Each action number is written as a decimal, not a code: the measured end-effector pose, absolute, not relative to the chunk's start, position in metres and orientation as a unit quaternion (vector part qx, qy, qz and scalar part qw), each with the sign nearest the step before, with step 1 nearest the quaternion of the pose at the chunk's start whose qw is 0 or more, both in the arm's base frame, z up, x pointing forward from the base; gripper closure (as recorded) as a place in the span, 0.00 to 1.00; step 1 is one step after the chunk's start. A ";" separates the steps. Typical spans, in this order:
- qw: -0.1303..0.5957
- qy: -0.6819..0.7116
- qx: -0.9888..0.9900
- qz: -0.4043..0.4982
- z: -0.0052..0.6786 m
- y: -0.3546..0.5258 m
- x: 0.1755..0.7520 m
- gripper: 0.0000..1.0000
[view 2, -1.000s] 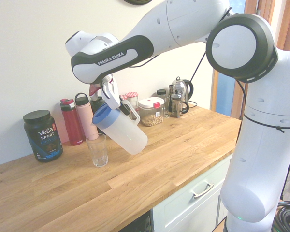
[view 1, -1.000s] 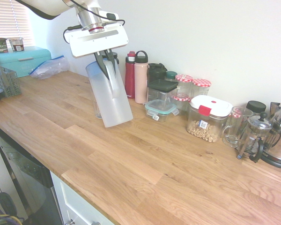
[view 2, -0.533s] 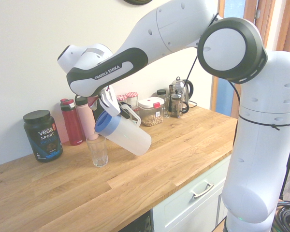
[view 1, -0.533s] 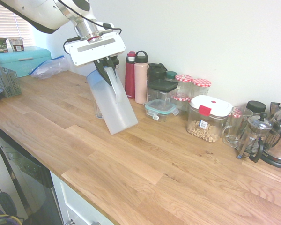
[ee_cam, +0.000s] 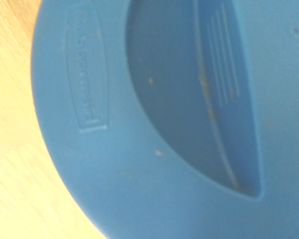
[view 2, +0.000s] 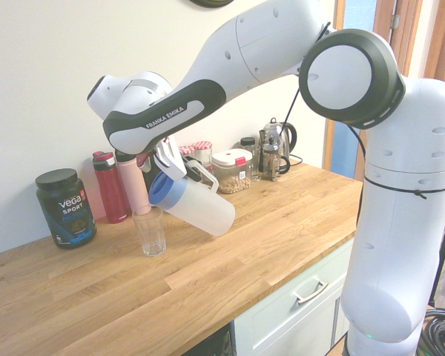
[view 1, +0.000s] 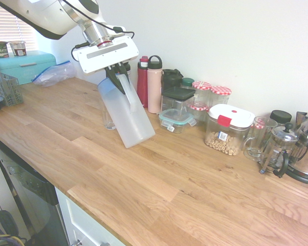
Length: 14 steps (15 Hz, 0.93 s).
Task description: Pour me some water
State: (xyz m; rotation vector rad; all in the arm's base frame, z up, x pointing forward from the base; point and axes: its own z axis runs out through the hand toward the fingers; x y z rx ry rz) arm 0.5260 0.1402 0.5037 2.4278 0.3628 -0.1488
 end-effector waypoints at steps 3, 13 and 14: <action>0.340 0.136 0.929 -0.055 0.503 0.139 0.526 1.00; 0.302 0.101 0.948 -0.026 0.528 0.127 0.521 1.00; 0.285 0.083 0.955 -0.015 0.544 0.114 0.518 1.00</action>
